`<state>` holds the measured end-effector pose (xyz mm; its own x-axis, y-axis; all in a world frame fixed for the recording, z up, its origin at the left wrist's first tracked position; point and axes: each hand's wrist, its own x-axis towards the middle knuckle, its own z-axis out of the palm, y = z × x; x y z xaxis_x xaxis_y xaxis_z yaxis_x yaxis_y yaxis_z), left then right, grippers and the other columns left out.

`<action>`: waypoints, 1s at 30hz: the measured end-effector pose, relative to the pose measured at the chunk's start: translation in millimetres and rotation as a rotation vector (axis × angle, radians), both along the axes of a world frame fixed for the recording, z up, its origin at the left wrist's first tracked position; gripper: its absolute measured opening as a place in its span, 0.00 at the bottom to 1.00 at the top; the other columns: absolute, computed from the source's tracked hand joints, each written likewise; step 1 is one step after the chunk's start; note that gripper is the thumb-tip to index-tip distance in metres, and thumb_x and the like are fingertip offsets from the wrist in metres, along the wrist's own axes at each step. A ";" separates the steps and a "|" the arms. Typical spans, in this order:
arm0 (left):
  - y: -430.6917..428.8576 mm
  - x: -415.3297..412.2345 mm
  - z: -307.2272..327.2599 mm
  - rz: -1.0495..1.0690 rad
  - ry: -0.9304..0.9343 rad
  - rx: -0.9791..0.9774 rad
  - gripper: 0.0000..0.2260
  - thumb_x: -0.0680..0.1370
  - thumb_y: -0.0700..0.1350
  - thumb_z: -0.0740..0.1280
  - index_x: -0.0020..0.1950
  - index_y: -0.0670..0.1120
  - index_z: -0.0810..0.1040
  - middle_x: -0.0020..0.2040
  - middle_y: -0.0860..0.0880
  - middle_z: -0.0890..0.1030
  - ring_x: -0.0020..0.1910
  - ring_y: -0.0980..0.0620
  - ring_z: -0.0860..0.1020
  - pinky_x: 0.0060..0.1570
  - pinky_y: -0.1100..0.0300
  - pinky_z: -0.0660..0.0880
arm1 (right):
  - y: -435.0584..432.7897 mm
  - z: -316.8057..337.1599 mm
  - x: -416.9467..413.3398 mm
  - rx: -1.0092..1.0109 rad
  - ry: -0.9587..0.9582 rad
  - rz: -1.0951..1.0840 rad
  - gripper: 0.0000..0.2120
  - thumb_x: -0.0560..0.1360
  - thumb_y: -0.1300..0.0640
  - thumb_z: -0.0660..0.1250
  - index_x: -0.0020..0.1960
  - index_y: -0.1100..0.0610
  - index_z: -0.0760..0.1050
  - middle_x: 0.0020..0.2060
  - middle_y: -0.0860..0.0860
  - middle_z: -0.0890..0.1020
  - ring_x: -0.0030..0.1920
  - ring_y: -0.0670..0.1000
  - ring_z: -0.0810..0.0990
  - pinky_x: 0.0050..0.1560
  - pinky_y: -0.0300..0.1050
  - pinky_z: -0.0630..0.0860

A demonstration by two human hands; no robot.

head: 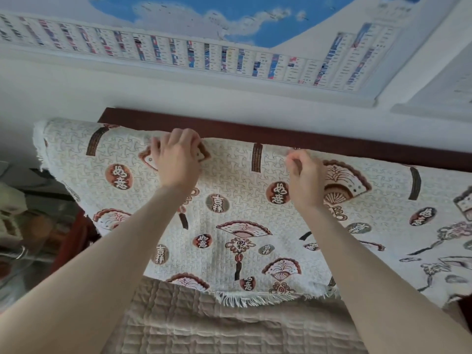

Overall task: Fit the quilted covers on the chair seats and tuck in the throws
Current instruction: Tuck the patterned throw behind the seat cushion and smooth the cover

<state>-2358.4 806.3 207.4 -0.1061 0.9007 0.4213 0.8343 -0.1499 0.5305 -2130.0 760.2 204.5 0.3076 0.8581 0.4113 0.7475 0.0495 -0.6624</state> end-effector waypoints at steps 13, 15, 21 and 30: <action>-126.9 -44.5 -128.3 -0.161 0.259 -0.545 0.40 0.78 0.61 0.59 0.72 0.65 0.28 0.72 0.57 0.23 0.75 0.45 0.32 0.73 0.35 0.51 | -106.6 -110.8 -36.1 -0.442 -0.380 0.214 0.33 0.79 0.35 0.44 0.77 0.42 0.33 0.75 0.45 0.29 0.75 0.52 0.29 0.70 0.50 0.22; -132.9 -45.3 -140.5 -0.176 0.328 -0.630 0.38 0.79 0.62 0.56 0.71 0.63 0.26 0.69 0.56 0.19 0.74 0.45 0.29 0.74 0.38 0.47 | -109.4 -124.2 -43.2 -0.468 -0.368 0.235 0.33 0.79 0.35 0.45 0.77 0.43 0.34 0.75 0.47 0.29 0.75 0.53 0.29 0.71 0.55 0.26; -140.8 -56.6 -188.2 -0.246 0.450 -0.802 0.35 0.79 0.65 0.50 0.70 0.62 0.23 0.65 0.54 0.15 0.73 0.44 0.28 0.74 0.38 0.44 | -119.3 -174.2 -62.3 -0.532 -0.401 0.344 0.32 0.79 0.35 0.42 0.77 0.42 0.32 0.75 0.48 0.27 0.75 0.53 0.27 0.71 0.63 0.38; -144.6 -91.3 -261.2 -0.282 0.500 -0.720 0.31 0.80 0.63 0.53 0.79 0.56 0.47 0.74 0.51 0.29 0.77 0.44 0.37 0.74 0.38 0.40 | -122.9 -250.8 -98.2 -0.817 -0.367 0.464 0.30 0.82 0.40 0.49 0.73 0.42 0.31 0.67 0.43 0.18 0.70 0.51 0.20 0.74 0.60 0.37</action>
